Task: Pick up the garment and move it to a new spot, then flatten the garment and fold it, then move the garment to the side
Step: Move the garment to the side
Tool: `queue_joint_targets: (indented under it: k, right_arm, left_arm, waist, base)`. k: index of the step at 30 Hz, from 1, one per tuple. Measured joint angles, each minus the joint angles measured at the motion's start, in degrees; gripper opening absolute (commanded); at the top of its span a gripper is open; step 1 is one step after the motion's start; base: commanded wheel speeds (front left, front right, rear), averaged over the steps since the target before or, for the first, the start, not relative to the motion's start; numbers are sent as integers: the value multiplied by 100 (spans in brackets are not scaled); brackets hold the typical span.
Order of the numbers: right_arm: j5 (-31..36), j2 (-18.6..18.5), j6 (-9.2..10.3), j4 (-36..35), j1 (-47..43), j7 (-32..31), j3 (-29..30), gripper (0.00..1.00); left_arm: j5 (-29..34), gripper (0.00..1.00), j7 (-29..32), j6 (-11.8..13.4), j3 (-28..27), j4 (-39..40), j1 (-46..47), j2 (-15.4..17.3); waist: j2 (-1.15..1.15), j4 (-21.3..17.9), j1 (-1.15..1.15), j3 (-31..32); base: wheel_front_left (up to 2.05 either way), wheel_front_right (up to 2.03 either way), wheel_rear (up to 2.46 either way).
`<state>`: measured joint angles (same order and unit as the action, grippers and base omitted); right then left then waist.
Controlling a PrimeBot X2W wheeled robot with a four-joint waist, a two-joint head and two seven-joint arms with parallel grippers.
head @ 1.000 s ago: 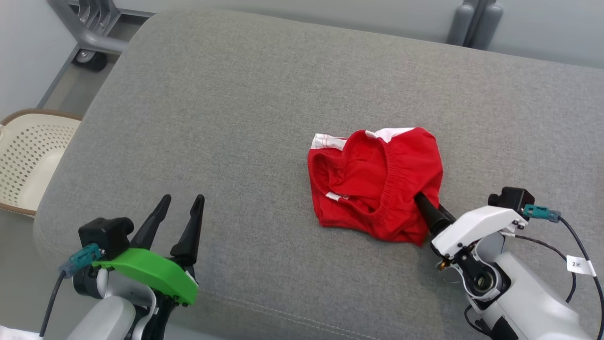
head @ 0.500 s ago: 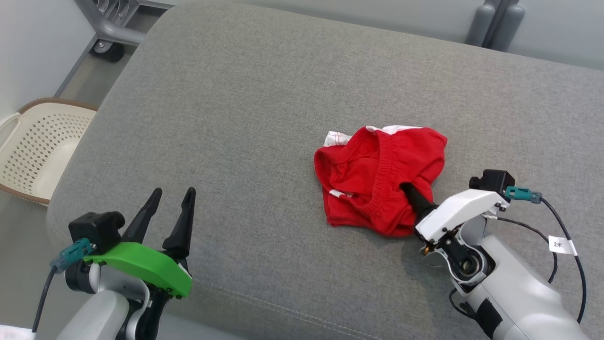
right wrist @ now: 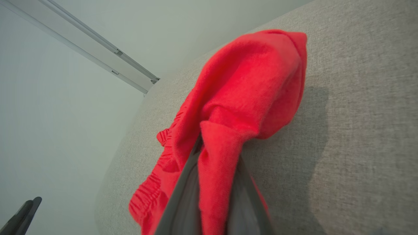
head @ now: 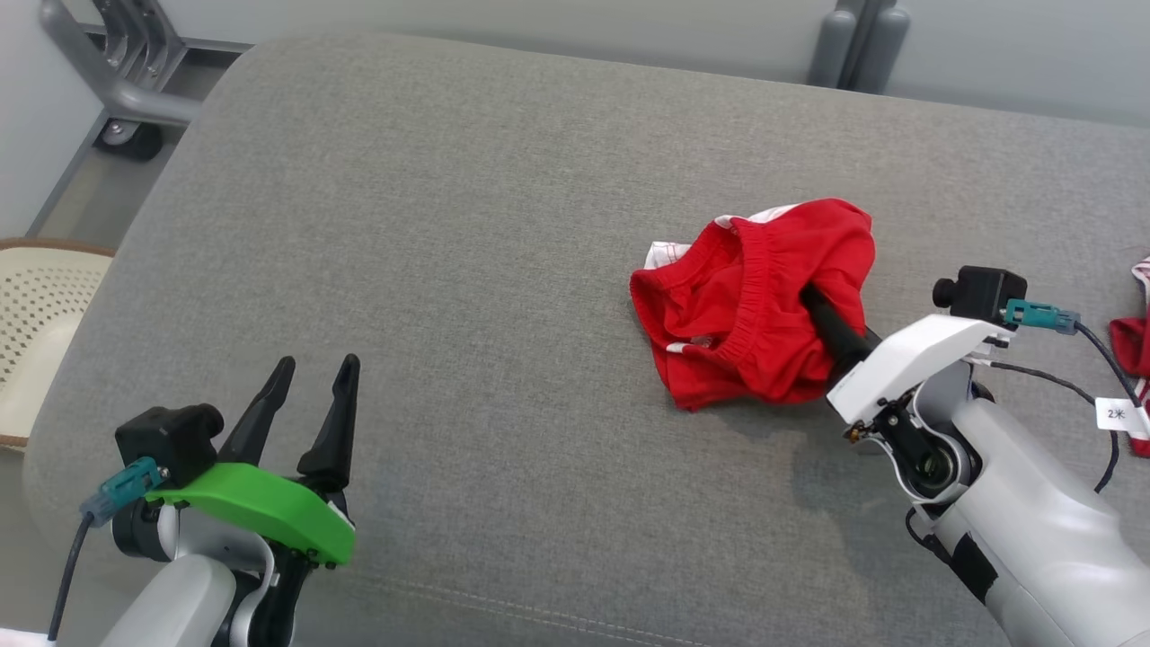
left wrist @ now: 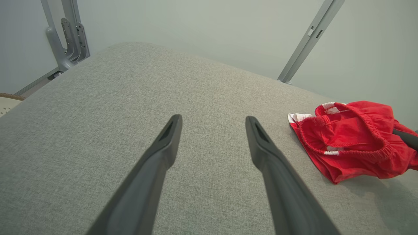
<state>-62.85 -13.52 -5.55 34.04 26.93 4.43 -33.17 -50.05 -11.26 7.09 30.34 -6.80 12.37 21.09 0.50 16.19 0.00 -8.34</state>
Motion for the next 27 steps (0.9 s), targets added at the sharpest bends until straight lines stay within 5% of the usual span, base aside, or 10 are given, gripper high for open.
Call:
queue_joint_targets:
  k: [27]
  right_arm:
    - [494,-1867,1,-762,135,-357,134,0]
  left_arm:
    - [192,100,-41,0,-77,600,-53,165]
  waist:
    - [0,-1424,0,-390]
  base:
    - [0,0,0]
